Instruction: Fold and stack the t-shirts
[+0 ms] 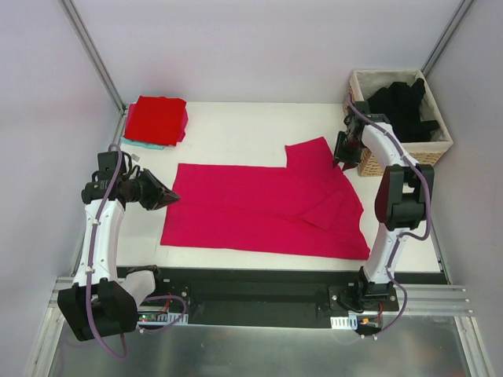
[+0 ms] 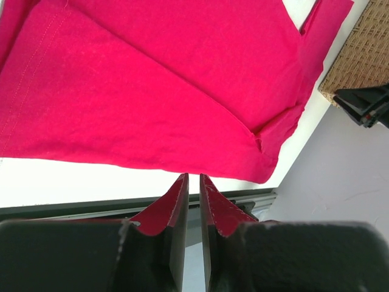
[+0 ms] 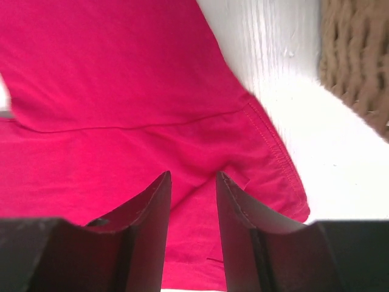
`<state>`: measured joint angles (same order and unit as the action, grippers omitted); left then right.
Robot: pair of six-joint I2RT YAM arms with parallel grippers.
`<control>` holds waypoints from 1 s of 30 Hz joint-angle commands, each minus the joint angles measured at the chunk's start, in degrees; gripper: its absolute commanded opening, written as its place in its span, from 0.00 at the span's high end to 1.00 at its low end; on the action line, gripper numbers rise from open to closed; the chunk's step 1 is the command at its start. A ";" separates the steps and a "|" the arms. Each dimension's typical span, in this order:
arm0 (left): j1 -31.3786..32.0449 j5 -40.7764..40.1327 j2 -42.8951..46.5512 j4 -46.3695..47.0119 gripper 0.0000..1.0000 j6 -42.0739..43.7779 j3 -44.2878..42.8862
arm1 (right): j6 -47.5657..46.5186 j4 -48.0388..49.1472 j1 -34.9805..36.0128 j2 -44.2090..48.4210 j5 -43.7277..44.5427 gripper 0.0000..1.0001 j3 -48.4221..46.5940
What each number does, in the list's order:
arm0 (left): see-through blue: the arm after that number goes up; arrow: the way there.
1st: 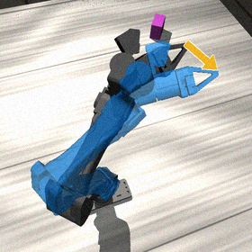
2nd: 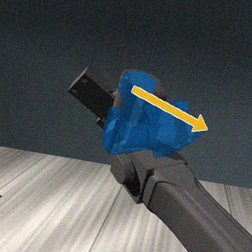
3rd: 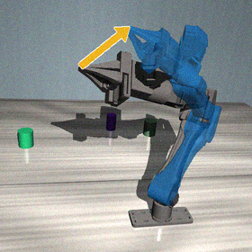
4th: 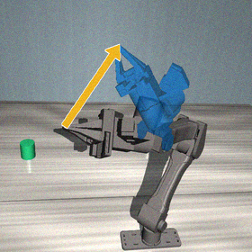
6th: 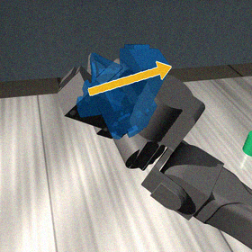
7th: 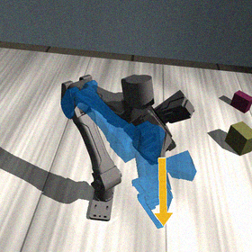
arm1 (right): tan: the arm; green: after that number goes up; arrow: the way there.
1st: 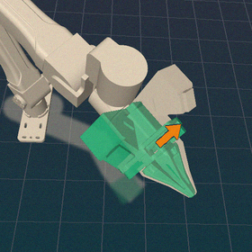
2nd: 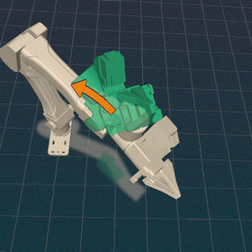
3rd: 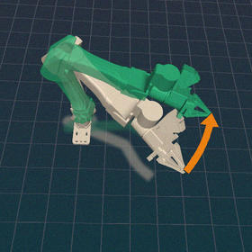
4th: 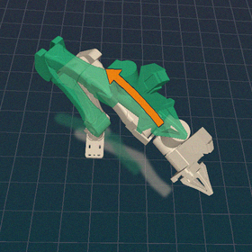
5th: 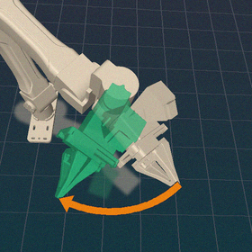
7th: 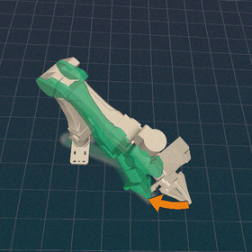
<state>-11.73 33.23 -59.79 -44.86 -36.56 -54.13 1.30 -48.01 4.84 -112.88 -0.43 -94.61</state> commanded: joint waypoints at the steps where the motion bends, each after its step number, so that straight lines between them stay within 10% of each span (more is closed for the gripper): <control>1: -0.40 1.75 0.82 0.39 0.88 -0.19 0.08 | -1.04 0.47 0.25 7.14 -3.51 0.61 -4.09; 12: -0.49 3.41 0.02 0.74 0.87 2.98 0.07 | 11.09 10.57 3.76 26.04 -6.71 0.62 34.21; 30: -0.40 4.39 1.78 0.74 0.87 3.42 1.66 | 13.46 9.42 9.05 26.04 -3.17 0.64 43.10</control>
<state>-11.73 36.03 -59.48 -44.71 -33.67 -53.36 12.97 -38.46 13.28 -88.73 -4.75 -52.93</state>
